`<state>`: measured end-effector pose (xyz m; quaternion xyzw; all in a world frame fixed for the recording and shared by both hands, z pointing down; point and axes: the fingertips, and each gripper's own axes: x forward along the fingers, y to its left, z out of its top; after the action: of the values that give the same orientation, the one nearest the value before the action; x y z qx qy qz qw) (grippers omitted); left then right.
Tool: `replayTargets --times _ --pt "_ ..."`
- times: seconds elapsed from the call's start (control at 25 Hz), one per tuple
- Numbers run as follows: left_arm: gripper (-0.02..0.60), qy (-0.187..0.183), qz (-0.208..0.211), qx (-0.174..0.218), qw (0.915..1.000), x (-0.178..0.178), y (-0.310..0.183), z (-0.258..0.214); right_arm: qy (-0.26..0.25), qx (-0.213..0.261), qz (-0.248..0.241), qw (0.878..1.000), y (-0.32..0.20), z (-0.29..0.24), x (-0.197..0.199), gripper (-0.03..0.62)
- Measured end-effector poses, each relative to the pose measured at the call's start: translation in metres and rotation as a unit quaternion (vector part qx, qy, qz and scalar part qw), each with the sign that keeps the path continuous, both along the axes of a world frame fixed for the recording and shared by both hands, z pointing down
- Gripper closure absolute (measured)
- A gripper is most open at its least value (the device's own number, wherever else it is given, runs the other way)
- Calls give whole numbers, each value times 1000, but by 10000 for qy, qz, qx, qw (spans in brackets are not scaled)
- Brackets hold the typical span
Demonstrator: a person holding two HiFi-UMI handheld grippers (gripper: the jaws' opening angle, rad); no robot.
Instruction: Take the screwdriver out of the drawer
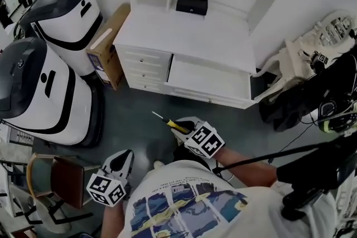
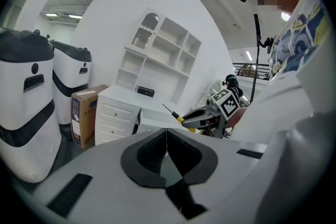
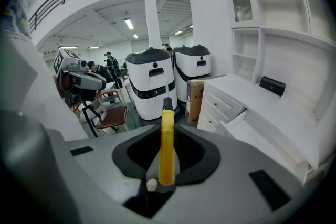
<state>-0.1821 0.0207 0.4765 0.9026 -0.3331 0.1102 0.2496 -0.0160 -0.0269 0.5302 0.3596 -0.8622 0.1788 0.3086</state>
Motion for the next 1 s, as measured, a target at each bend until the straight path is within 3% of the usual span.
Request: replayTargets --times 1.0 --pt "568 -33 255 -160 9995 29 -16 3 -108 -135 125 9998 -7 8 18 497"
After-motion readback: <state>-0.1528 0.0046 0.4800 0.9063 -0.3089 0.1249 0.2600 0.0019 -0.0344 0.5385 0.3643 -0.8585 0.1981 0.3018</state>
